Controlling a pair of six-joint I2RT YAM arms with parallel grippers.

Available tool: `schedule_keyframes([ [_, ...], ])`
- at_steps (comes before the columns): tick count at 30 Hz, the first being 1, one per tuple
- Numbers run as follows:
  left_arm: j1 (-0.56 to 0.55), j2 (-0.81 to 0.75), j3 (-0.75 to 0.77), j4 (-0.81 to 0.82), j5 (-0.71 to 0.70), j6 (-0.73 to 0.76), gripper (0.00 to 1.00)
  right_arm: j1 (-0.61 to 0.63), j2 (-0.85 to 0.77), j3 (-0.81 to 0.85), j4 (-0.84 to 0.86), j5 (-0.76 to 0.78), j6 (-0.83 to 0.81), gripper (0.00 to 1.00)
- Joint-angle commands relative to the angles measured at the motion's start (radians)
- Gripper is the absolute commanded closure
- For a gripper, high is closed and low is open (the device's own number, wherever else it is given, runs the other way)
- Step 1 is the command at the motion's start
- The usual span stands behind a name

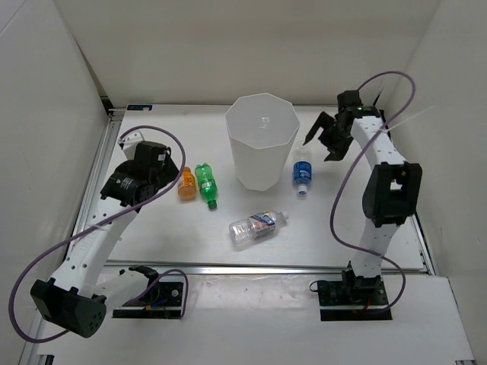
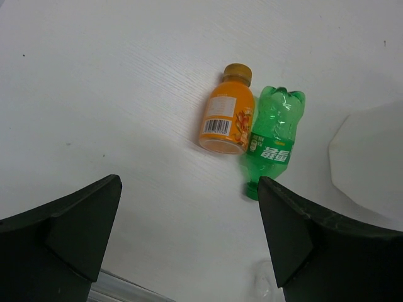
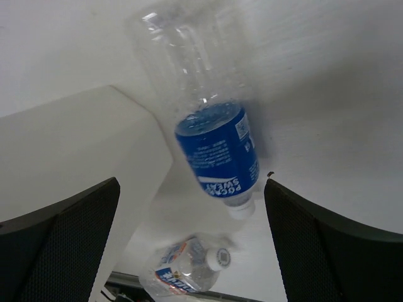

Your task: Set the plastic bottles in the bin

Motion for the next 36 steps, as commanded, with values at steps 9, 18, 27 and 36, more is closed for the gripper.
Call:
schedule_keyframes([
  [9, 0.003, -0.011, -0.008, -0.056, 0.091, -0.024, 0.00, 0.002, 0.203, -0.017, 0.050, -0.078, -0.067, 0.01],
  [18, 0.003, 0.000, -0.008, -0.116, 0.082, -0.053, 0.00, -0.007, 0.300, -0.040, 0.059, -0.087, -0.109, 0.31],
  [27, 0.003, -0.011, -0.008, -0.116, 0.062, -0.084, 0.00, -0.120, 0.069, -0.120, 0.059, -0.106, -0.061, 0.61],
  [36, 0.003, 0.001, -0.059, -0.085, 0.071, -0.125, 0.00, -0.121, -0.108, 0.182, 0.014, -0.213, 0.020, 0.71],
])
